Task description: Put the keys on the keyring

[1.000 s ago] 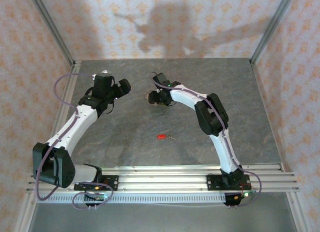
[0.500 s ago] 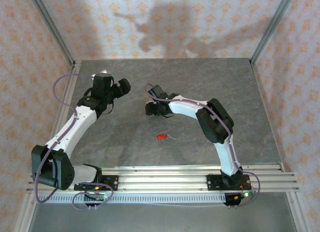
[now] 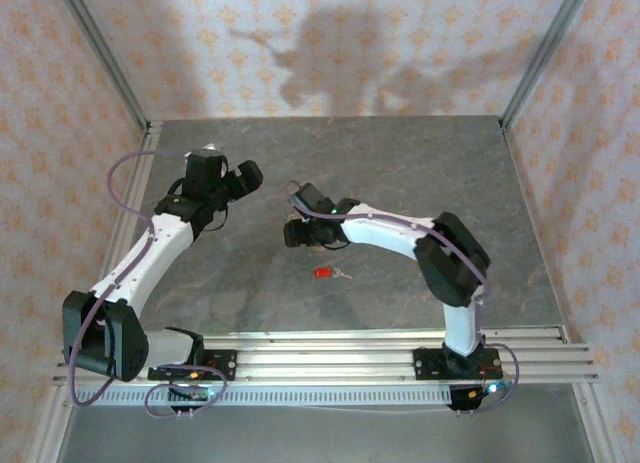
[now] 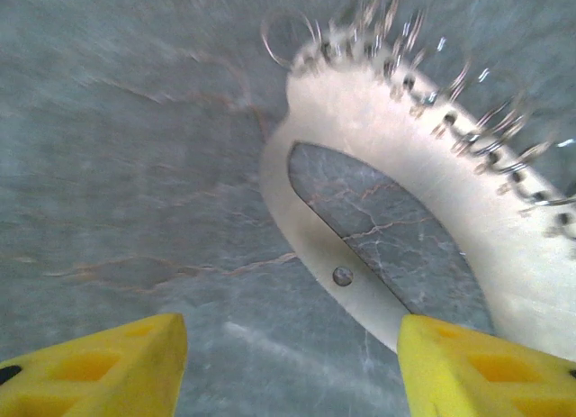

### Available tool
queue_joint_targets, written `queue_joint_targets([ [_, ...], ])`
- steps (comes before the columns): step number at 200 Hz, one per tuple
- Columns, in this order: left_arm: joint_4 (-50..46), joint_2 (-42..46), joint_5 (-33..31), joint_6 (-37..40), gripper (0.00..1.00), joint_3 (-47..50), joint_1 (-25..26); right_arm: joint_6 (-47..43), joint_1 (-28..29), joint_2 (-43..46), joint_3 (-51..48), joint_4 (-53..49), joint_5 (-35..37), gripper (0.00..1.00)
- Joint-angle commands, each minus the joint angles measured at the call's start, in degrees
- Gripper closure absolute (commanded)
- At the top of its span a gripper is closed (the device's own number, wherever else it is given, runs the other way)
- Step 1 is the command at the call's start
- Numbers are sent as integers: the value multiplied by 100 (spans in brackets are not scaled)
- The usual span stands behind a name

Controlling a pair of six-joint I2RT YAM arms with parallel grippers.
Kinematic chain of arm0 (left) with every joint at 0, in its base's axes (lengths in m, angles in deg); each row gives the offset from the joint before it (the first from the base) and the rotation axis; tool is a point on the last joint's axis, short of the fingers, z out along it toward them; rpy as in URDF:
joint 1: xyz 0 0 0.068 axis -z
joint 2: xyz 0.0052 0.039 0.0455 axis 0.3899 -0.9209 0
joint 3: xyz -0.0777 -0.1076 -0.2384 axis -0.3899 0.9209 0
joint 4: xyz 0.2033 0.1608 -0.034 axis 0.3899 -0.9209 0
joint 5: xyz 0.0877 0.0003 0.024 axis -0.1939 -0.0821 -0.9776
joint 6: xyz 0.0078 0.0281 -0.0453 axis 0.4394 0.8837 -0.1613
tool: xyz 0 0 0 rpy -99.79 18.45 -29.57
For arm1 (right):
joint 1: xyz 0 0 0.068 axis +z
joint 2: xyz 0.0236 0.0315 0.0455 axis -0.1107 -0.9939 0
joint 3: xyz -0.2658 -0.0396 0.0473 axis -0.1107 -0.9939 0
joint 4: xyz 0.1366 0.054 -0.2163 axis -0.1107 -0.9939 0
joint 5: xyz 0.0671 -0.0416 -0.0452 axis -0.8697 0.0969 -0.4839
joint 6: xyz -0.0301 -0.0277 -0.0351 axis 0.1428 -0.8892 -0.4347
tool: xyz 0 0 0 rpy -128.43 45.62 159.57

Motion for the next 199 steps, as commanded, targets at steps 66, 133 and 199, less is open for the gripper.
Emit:
queue_joint_targets([
  [66,346,58,232,-228,2,258,362,-270,-821,930,-1244,-85,446,34],
  [133,181,-128,98,-165,2,148,670,-280,-951,527,-1352,250,-91,38],
  [199,157,-192,26,-138,2,233,736,83,-879,571,-1289,643,-653,43],
])
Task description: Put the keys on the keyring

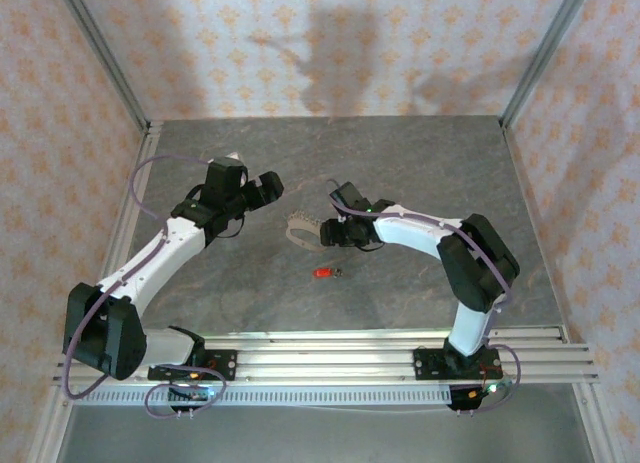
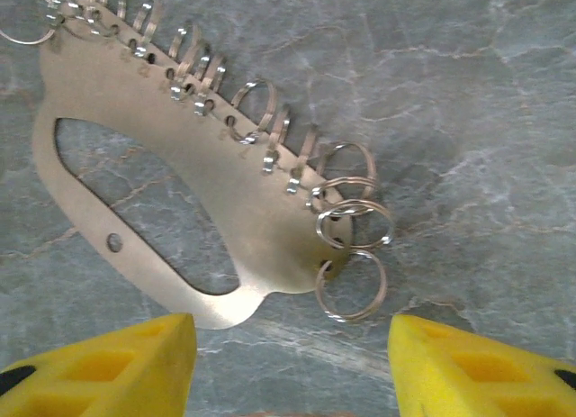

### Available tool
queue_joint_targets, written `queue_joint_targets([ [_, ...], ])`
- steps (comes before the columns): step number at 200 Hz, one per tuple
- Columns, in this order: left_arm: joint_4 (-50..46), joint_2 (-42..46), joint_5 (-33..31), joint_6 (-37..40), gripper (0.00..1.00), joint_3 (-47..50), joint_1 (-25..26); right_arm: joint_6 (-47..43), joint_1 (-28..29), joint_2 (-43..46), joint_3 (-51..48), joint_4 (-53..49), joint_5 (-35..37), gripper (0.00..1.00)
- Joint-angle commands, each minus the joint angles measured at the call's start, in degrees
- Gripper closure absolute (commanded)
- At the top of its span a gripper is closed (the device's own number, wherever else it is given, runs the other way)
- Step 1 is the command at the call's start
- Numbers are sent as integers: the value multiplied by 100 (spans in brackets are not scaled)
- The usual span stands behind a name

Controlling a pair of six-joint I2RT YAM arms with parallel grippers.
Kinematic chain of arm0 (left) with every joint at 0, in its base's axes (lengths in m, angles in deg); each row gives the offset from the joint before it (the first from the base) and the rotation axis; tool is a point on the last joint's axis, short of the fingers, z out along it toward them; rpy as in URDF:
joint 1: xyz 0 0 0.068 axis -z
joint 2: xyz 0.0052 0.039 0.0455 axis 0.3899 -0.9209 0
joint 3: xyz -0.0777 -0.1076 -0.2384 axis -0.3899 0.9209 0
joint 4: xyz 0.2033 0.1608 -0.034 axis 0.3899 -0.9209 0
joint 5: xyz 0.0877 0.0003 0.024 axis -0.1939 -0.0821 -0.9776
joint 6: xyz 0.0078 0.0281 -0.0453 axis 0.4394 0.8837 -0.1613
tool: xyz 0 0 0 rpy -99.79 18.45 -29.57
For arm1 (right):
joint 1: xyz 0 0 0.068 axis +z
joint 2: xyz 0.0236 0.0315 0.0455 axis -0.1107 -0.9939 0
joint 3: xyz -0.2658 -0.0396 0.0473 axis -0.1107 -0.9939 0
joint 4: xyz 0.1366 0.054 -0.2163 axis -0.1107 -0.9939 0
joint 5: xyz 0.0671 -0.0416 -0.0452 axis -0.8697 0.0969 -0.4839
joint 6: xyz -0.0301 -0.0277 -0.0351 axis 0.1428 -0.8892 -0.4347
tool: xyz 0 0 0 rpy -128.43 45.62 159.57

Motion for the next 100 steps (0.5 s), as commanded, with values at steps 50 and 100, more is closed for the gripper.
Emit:
queue_joint_targets([
  [50,8,-87,-88,24,2,87,65,433,326,-436,535,395,-380,43],
  [100,-9,-51,-79,50,2,105,61,455,362,-1211,1181,292,-380,43],
])
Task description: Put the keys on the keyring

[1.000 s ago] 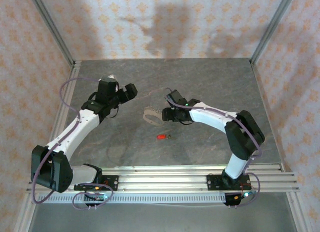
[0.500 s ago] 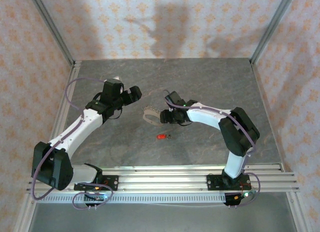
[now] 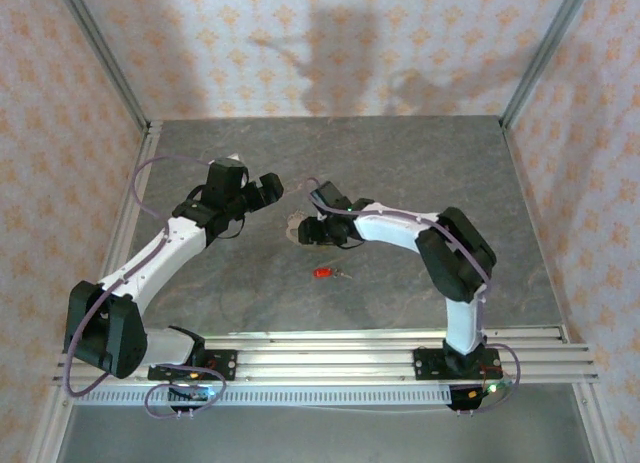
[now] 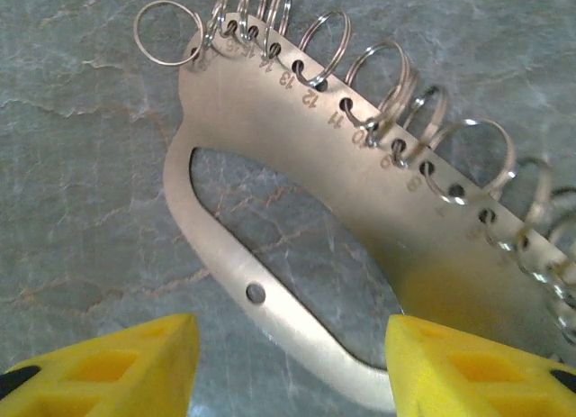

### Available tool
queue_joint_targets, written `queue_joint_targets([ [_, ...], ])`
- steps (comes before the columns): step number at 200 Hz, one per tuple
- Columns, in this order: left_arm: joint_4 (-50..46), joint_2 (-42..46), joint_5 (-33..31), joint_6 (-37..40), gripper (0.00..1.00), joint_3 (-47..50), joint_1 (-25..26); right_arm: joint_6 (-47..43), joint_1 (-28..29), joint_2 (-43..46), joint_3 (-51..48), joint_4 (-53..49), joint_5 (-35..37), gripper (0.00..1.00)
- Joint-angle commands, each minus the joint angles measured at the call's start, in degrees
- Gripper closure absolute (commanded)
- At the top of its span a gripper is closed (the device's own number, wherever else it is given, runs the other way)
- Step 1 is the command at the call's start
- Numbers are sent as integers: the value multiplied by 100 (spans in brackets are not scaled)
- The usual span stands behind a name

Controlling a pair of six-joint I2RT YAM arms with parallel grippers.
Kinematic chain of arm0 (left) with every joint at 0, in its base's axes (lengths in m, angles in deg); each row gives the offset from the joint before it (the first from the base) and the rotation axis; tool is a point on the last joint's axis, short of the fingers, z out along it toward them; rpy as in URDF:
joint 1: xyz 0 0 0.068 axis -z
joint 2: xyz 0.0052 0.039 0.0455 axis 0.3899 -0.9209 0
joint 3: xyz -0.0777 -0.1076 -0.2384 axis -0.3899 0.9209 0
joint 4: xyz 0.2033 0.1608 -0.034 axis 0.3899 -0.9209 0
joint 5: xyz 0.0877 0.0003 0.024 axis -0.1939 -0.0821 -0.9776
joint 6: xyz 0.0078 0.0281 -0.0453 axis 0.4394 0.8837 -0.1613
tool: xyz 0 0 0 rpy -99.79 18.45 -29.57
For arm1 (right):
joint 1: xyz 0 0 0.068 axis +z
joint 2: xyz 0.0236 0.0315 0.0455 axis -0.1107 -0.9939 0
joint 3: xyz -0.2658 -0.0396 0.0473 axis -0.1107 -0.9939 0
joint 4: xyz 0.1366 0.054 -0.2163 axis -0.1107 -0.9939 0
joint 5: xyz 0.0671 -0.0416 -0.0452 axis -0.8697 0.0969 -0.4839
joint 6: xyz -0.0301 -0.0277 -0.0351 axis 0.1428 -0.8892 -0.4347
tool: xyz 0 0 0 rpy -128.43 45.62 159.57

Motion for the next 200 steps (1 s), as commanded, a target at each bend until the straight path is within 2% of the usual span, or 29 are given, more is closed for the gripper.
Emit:
queue_joint_targets([
  [1,-9,0,-77,46,2,68,63,68,-2,-353,371,-57,23,43],
  [84,-49,148,-86,28,2,103,65,-108,-242,-1224,1749,-595,149,44],
  [109,-88,202,-95,28,2,107,74,-205,-248,-1131,1982,-644,-43,44],
  [161,-89,247,-86,13,2,90,124,-381,-363,297,764,-242,138,43],
  [200,-89,185,-85,11,2,-25,230,-475,-547,859,-382,-63,281,43],
])
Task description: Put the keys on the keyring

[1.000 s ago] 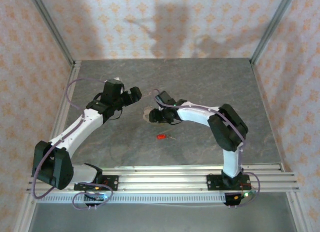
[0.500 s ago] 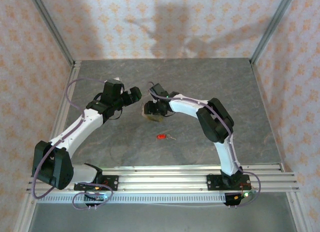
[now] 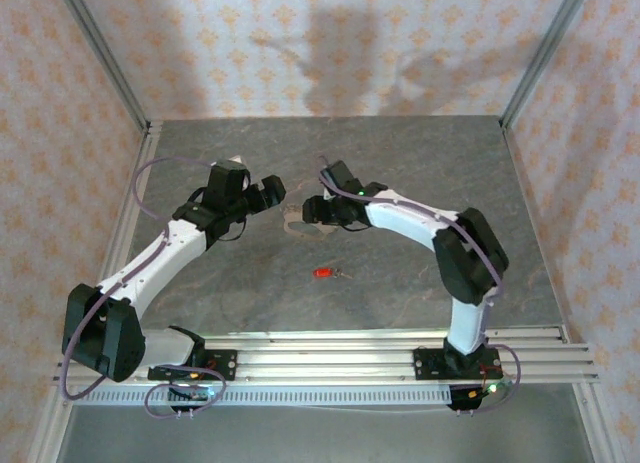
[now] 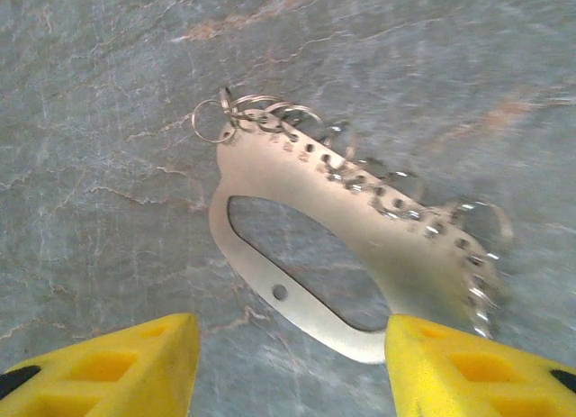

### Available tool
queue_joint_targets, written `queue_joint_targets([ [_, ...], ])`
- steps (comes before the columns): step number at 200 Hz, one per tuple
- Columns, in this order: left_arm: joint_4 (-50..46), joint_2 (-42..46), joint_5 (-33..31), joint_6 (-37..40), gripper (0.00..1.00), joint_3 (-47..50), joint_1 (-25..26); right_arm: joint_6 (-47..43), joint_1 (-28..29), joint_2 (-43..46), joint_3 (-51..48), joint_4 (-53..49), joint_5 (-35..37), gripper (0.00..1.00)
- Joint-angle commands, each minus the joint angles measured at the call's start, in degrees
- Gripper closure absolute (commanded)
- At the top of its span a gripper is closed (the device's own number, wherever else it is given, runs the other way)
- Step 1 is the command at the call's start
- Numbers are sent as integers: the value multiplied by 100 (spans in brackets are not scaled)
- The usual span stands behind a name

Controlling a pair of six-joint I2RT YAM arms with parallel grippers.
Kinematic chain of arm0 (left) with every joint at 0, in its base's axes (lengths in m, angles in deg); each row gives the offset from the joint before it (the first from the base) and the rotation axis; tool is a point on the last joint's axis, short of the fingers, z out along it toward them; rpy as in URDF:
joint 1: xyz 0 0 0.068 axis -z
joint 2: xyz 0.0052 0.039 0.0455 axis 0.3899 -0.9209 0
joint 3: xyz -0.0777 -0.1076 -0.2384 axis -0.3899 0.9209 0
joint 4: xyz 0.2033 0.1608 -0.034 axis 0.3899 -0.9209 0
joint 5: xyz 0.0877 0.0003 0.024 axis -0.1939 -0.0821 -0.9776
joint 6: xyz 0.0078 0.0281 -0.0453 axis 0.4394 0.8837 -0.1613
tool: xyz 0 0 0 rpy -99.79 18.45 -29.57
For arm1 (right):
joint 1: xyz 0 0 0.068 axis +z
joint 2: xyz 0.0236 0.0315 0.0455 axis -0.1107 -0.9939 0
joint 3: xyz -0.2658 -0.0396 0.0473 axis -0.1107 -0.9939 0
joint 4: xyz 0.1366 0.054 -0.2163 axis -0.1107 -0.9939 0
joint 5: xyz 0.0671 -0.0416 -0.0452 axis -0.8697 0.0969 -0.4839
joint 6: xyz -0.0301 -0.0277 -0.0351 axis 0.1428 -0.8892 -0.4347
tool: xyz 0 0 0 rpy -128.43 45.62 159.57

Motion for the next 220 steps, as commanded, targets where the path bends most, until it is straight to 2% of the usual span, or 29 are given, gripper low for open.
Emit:
queue_joint_targets([
  [1,-84,76,-85,13,2,-101,91,-158,-114,249,-575,118,237,43],
  [29,-111,46,-86,22,2,-200,175,-131,-115,446,-1147,341,285,44],
  [57,-88,-29,-86,14,2,-281,237,-159,-123,406,-1293,435,320,45],
  [118,-128,-362,-51,24,2,-560,312,-282,-123,-76,-839,361,176,51],
  [220,-110,-371,-77,13,2,-556,343,-386,-139,-518,-206,144,190,57],
])
